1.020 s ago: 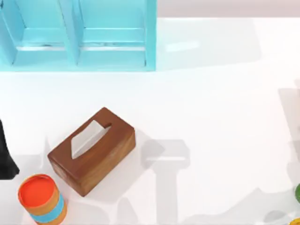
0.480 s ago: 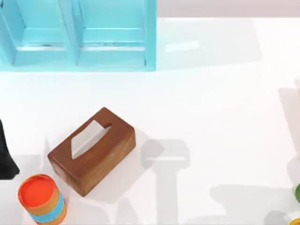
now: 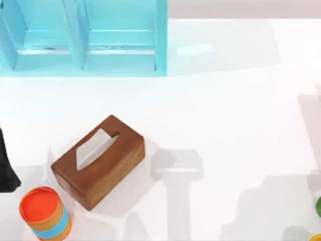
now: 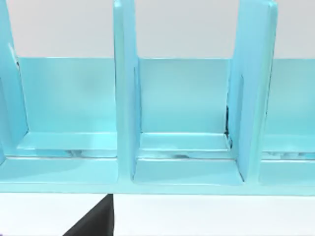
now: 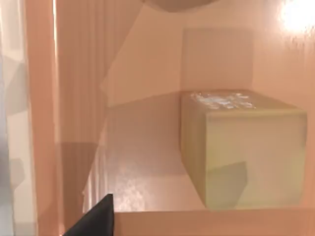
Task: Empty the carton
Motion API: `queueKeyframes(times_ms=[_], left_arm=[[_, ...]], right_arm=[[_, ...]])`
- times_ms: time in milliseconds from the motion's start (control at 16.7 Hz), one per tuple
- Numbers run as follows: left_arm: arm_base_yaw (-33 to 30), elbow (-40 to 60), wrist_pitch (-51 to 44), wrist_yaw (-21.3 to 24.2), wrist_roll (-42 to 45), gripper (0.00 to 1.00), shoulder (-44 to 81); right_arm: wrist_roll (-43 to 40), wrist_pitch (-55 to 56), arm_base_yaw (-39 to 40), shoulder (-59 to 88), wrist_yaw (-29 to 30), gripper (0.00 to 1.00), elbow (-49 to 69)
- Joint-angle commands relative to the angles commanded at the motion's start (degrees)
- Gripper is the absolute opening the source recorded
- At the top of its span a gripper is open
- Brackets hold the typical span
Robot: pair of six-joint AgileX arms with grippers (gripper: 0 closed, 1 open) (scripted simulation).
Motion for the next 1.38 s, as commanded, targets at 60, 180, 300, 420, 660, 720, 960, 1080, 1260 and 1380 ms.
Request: queueKeyframes(times_ms=[60,180,300,420,660,720,960,1080,1260,1380], left_arm=[[0.0,0.0,0.0,0.0,0.0,1.0,0.0],[0.0,0.0,0.0,0.0,0.0,1.0,0.0],[0.0,0.0,0.0,0.0,0.0,1.0,0.0],[0.0,0.0,0.0,0.0,0.0,1.0,0.0],[0.0,0.0,0.0,0.0,0.0,1.0,0.0],[0.0,0.0,0.0,0.0,0.0,1.0,0.0],[0.0,0.0,0.0,0.0,0.0,1.0,0.0],[0.0,0.0,0.0,0.0,0.0,1.0,0.0],[0.0,0.0,0.0,0.0,0.0,1.0,0.0],[0.0,0.0,0.0,0.0,0.0,1.0,0.0]], right_arm=[[-0.8,-2.0,-0.7,2.6,0.0,1.0,2.0],[-2.6,-5.9,-2.1,7.7,-0.2,1.0,6.1],[-3.8,-8.6,-3.2,11.1,-0.3,1.0,8.9],[-4.0,-9.5,-3.5,12.3,-0.2,1.0,9.8],[-4.0,-9.5,-3.5,12.3,-0.2,1.0,9.8],[-4.0,-9.4,-3.3,12.1,-0.2,1.0,9.7],[-3.7,-5.2,-3.2,13.4,-0.2,1.0,6.1],[-3.6,0.2,-3.2,14.7,-0.2,1.0,2.4],[-3.5,9.2,-3.1,16.6,-0.2,1.0,-3.3],[-3.5,12.6,-3.1,18.0,-0.1,1.0,-6.1]])
